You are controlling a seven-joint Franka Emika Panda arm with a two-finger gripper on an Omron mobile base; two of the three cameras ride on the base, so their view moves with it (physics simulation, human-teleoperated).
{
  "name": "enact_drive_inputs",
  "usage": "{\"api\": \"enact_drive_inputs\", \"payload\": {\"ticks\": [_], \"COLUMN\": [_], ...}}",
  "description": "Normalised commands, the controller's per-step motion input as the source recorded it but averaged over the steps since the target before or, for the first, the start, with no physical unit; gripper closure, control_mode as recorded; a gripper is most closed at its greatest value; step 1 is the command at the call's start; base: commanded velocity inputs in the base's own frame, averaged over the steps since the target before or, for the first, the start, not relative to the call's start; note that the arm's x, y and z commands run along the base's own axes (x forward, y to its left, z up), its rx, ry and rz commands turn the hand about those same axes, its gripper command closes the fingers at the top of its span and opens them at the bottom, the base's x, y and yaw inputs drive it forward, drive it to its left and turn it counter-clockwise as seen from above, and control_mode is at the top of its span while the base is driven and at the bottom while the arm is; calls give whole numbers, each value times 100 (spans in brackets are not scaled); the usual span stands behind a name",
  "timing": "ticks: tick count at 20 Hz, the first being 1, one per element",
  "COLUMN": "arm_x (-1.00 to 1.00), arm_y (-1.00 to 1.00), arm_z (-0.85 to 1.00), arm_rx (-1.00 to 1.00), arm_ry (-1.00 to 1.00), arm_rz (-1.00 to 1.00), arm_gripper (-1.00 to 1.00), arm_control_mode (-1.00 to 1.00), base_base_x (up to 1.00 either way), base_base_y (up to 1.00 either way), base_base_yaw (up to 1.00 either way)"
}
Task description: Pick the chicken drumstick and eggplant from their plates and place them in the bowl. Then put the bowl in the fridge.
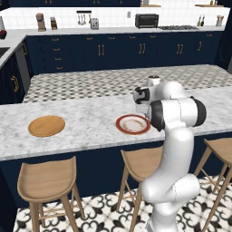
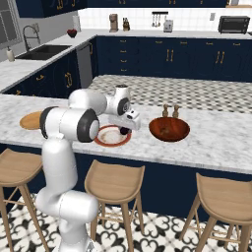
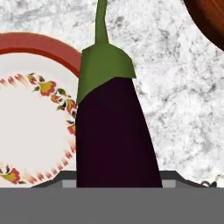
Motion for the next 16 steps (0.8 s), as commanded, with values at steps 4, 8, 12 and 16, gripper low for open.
{"api": "enact_drive_inputs", "payload": {"ticks": [4,8,12,16], "arm_x": [-7,0,5,43], "arm_y": [-81,-76,-77,-67], "arm_z": [20,1,20,12], "arm_rx": [-1,-6,-2,0], "arm_ry": [0,0,0,0], "arm_rz": [-6,-10,-10,-4], "arm_gripper": [100,100,100,100], "arm_control_mode": [-100,-100,-100,-100], "base_base_x": [0,0,0,0], "base_base_y": [0,0,0,0], "base_base_yaw": [0,0,0,0]}}
